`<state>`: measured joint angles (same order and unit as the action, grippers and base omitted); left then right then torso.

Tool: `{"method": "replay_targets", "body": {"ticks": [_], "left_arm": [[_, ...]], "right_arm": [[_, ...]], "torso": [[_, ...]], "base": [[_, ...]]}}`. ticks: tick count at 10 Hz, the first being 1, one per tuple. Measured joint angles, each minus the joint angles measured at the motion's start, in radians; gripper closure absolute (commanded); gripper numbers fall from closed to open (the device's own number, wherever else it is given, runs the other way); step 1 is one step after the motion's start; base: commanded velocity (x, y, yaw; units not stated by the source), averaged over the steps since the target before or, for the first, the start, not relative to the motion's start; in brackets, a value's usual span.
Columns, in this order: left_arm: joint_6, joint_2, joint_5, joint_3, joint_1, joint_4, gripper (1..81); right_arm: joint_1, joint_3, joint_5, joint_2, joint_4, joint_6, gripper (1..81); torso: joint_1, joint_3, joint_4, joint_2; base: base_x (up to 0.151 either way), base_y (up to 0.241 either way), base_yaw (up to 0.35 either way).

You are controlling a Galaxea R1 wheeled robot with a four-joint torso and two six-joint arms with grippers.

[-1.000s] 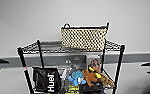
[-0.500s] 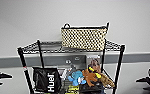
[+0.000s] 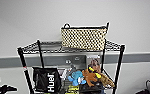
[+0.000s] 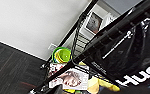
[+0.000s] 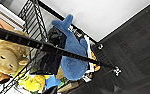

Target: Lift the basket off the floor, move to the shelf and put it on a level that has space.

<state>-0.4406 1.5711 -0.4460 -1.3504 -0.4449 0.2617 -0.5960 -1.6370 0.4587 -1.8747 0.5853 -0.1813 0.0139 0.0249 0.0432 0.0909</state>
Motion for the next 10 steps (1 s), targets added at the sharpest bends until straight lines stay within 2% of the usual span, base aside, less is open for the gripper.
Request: {"method": "replay_targets", "body": {"ticks": [7,10], "left_arm": [[0.07,0.206,0.236,-0.001,-0.419,-0.041,1.0],[0.073,0.321,0.341,-0.024,-0.569,-0.087,1.0]], "right_arm": [[-0.296,0.007,-0.182,-0.107,0.001,0.102,1.0],[-0.42,-0.009,-0.259,-0.213,0.003,0.152,1.0]], "torso": [[0.0,0.0,0.0,0.0],[0.0,0.0,0.0,0.0]], "base": [[0.0,0.0,0.0],[0.0,0.0,0.0]]}}
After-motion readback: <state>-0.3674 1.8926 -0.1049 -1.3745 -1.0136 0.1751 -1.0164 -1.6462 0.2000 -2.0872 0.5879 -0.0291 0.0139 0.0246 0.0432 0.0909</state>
